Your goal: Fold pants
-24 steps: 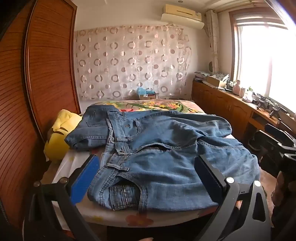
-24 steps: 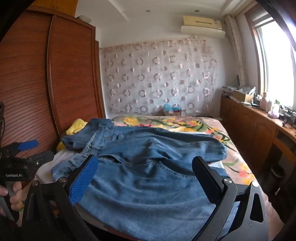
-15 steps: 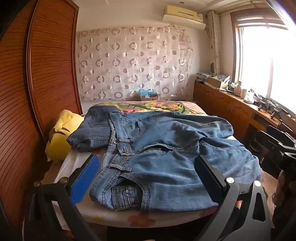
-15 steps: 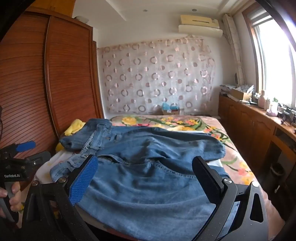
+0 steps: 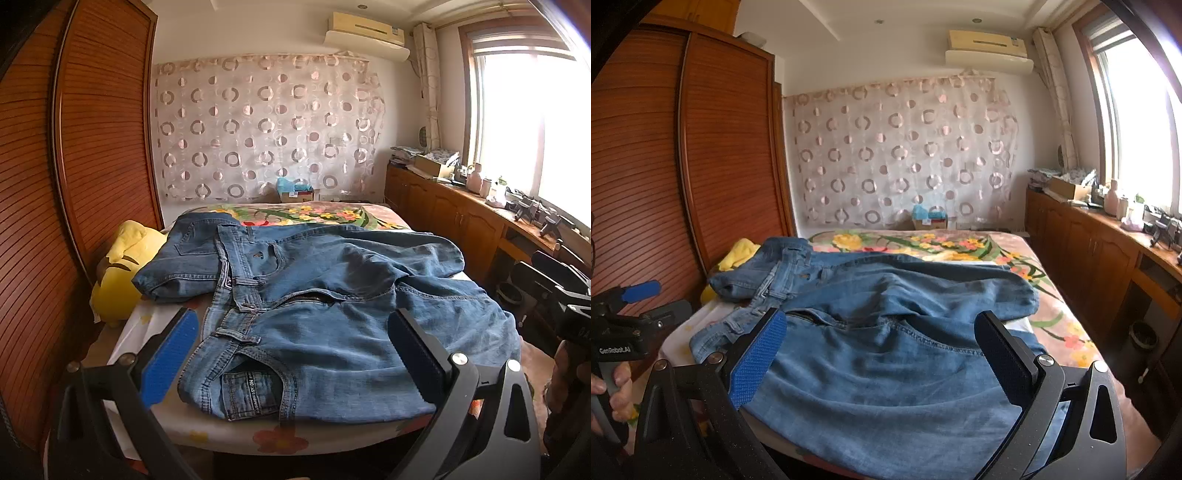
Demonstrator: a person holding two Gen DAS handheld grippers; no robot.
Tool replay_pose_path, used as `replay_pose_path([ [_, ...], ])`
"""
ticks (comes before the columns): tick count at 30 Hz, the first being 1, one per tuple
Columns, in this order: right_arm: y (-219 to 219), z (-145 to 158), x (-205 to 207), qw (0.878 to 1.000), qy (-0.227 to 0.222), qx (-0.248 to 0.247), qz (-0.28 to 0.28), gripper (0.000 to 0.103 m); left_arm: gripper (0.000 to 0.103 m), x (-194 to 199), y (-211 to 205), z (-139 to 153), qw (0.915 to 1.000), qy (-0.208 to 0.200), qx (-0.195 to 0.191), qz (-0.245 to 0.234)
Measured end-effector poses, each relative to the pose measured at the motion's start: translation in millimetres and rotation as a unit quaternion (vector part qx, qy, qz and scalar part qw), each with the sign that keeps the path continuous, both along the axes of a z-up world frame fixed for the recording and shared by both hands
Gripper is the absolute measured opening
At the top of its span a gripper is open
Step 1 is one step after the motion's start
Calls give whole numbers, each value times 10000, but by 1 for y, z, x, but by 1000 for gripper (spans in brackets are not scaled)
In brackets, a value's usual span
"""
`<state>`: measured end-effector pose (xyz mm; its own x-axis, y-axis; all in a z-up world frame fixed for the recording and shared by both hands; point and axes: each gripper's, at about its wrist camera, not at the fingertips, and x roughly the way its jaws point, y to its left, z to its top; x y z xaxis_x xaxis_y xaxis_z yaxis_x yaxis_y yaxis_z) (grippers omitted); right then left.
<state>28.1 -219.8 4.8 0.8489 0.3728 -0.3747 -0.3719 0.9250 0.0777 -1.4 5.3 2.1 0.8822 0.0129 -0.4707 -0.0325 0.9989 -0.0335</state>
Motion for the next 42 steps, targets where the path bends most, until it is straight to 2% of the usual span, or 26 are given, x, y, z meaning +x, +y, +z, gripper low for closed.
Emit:
replay_pose_path([
  [21, 1, 0, -1, 10000, -14, 4, -3, 103, 103, -2, -13, 6, 9999, -106, 0, -2],
  [23, 1, 0, -1, 10000, -16, 1, -6, 103, 103, -6, -2, 7, 10000, -93, -22, -9],
  [42, 1, 0, -2, 10000, -22, 2, -9, 103, 103, -6, -2, 7, 9999, -98, -24, -3],
])
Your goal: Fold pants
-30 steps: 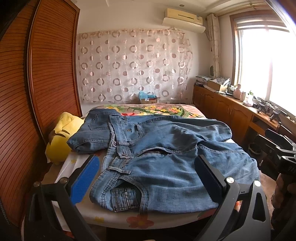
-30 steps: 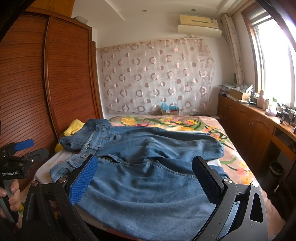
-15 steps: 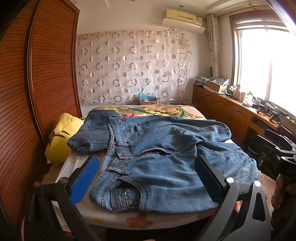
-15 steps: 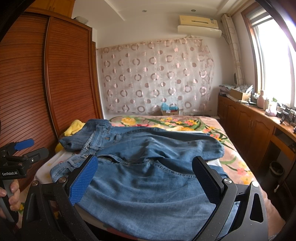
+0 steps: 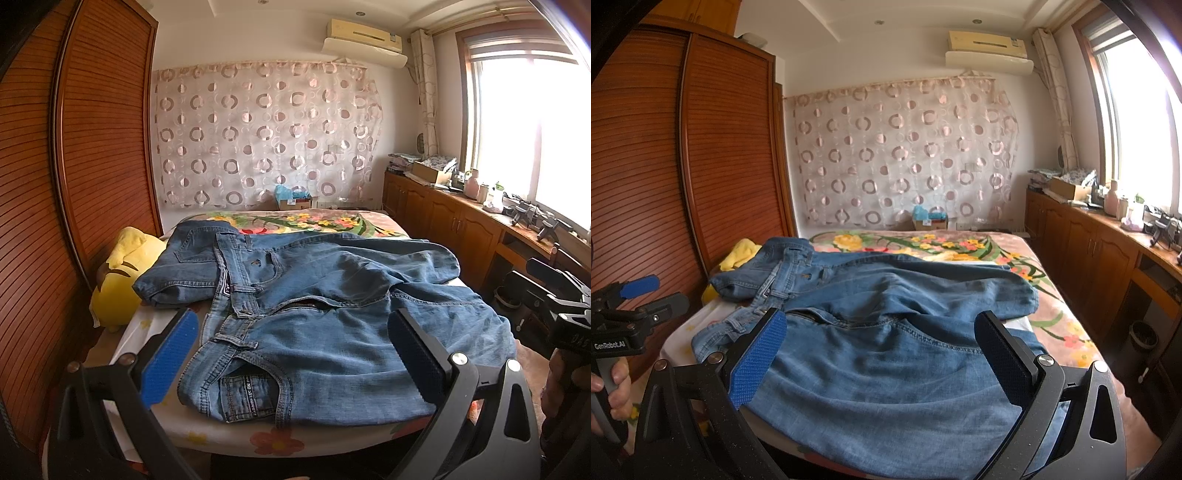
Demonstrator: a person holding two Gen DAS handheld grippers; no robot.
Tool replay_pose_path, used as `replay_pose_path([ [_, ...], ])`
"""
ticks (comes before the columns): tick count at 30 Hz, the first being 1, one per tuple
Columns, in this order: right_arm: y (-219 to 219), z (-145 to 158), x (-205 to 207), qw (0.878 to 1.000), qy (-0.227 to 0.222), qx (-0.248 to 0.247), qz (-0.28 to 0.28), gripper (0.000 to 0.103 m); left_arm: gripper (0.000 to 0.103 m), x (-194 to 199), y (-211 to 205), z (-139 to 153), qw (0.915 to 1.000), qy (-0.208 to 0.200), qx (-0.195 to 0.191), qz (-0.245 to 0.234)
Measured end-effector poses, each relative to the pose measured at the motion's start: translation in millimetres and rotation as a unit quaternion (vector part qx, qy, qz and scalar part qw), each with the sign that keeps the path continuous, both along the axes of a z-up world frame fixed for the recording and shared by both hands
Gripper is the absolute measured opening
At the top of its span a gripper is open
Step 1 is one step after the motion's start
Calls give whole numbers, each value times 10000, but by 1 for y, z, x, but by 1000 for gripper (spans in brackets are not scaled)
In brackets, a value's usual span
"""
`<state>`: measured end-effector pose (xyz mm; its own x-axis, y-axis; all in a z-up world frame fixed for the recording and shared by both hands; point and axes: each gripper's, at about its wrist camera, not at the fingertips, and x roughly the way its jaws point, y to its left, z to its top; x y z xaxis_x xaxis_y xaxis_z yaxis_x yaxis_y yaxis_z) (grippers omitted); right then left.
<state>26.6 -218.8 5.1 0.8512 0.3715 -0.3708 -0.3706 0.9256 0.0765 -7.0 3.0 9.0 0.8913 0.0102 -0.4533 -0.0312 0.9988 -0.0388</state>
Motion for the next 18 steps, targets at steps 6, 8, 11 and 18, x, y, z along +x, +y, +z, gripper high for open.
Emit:
replay_pose_path([
  [6, 0, 0, 0, 10000, -2, 3, 5, 103, 103, 0, 0, 1, 10000, -5, 0, -2],
  [8, 0, 0, 0, 10000, -6, 7, 4, 103, 103, 0, -1, 2, 10000, -7, 3, 1],
  [11, 0, 0, 0, 10000, -5, 7, 2, 103, 103, -1, -1, 1, 10000, -7, 5, -1],
  [18, -2, 0, 1, 10000, -7, 16, -2, 103, 103, -1, -1, 1, 10000, -20, 4, -7],
])
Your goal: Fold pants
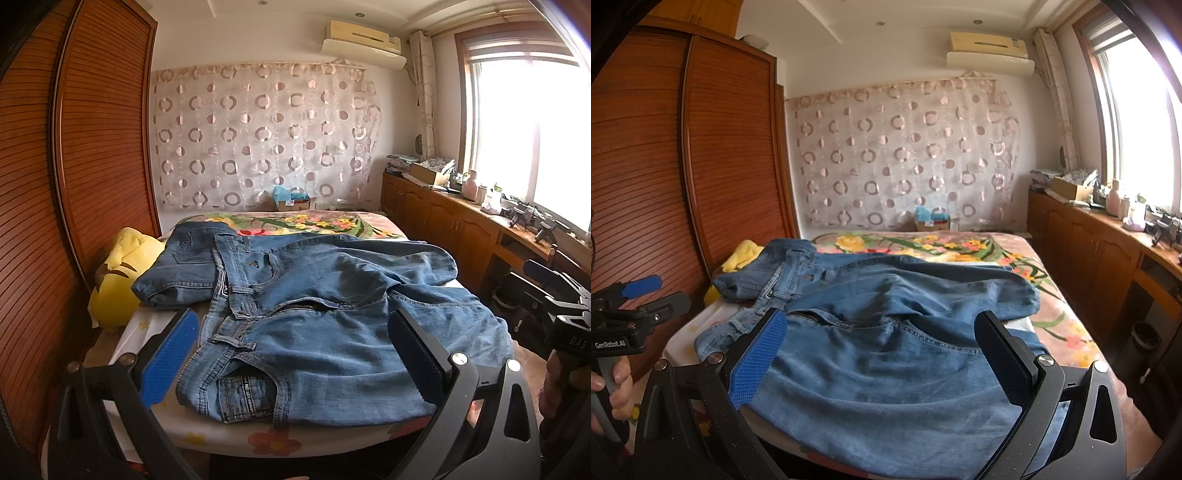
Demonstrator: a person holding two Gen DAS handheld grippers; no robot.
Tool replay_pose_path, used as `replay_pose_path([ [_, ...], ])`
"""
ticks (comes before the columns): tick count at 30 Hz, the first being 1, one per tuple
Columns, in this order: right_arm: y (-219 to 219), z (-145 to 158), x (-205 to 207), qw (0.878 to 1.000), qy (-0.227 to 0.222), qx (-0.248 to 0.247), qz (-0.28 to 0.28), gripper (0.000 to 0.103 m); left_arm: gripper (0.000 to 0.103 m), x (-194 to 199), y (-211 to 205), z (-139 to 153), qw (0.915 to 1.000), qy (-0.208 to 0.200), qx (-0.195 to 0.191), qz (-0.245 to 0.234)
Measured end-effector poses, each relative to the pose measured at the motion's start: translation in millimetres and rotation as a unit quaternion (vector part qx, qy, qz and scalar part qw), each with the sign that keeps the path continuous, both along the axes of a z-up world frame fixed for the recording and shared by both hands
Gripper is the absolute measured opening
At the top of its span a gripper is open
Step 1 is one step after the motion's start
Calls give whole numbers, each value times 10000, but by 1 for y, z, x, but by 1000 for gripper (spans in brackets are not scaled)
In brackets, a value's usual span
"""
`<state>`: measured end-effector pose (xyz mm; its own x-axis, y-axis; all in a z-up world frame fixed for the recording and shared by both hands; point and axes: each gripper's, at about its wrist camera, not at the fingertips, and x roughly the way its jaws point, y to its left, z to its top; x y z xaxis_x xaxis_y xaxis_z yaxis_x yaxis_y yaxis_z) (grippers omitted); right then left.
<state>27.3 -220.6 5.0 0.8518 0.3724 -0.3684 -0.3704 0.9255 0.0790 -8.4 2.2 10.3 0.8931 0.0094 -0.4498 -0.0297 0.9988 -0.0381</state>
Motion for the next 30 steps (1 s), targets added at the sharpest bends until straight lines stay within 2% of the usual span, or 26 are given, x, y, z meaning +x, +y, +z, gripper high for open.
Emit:
replay_pose_path([
  [11, -1, -1, 0, 10000, -7, -7, 16, 103, 103, 0, -1, 1, 10000, 2, -8, -11],
  [16, -5, 0, 1, 9999, 96, -28, 13, 103, 103, 7, 2, 0, 9999, 126, -62, -16],
  [30, -38, -37, 17, 9980, 489, -298, -277, 103, 103, 31, 29, -45, 9983, 560, -167, 20],
])
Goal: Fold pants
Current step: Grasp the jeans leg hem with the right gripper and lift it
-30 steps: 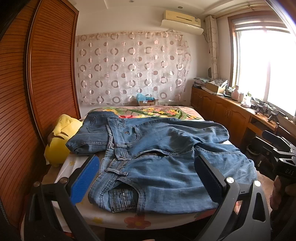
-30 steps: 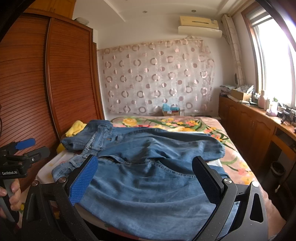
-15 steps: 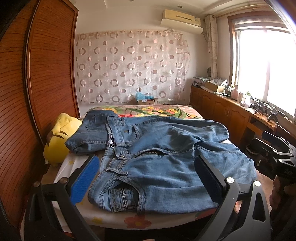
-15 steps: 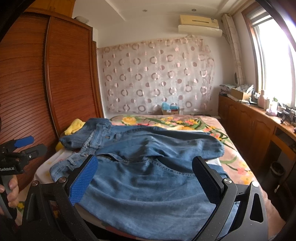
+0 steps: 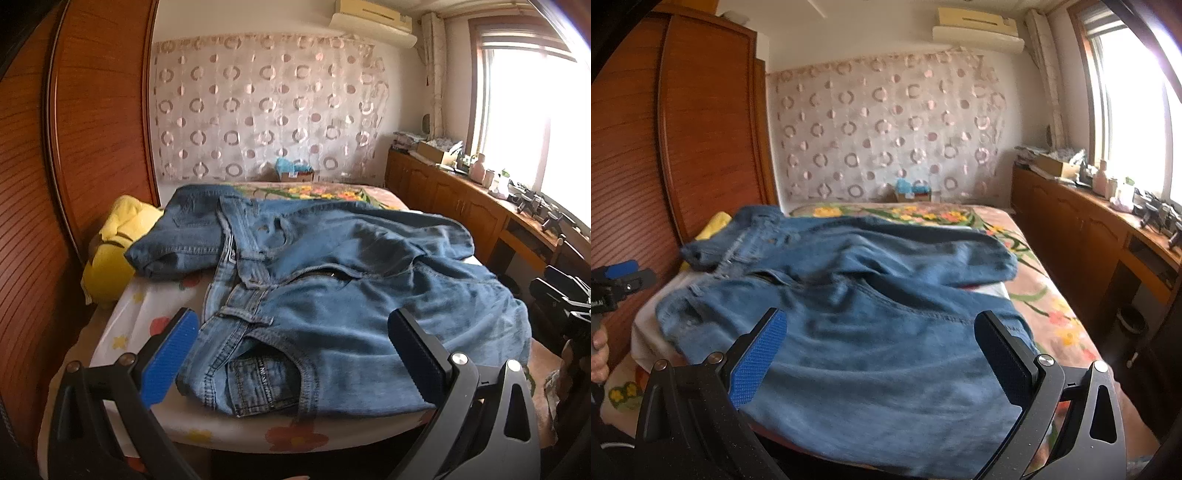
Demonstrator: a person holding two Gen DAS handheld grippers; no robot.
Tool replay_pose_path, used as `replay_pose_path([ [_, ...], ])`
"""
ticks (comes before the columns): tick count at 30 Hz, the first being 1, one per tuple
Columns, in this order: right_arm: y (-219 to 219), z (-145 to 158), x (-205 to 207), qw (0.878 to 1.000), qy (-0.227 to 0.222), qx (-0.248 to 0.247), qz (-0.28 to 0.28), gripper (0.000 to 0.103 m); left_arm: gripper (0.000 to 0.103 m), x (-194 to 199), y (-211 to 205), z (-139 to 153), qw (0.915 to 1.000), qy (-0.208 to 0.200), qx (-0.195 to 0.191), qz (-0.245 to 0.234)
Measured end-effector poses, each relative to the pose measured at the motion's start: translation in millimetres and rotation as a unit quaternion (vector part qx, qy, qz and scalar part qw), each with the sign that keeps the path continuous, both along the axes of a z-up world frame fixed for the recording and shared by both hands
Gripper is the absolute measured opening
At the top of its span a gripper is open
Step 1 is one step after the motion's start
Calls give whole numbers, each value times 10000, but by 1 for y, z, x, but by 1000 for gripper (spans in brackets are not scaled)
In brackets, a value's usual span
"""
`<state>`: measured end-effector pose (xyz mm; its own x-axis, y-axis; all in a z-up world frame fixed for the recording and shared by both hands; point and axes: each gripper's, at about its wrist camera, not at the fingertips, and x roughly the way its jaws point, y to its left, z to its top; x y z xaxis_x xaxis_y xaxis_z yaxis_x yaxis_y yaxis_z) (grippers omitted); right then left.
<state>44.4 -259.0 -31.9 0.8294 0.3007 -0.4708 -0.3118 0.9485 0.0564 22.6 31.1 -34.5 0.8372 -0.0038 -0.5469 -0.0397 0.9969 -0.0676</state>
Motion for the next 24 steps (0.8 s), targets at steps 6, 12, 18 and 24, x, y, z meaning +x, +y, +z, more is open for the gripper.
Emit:
replay_pose_path([
  [6, -16, -20, 9, 9995, 205, -180, -135, 103, 103, 8, 18, -22, 9997, 201, 0, 117],
  [12, -39, -42, 16, 9974, 488, -385, -356, 103, 103, 16, 38, -45, 9988, 438, -47, 202],
  [18, -69, -61, 17, 9937, 779, -532, -600, 101, 103, 19, 61, -63, 9977, 588, -64, 326],
  [24, -98, -70, 15, 9901, 1016, -582, -768, 96, 103, 23, 79, -75, 9959, 752, -153, 478],
])
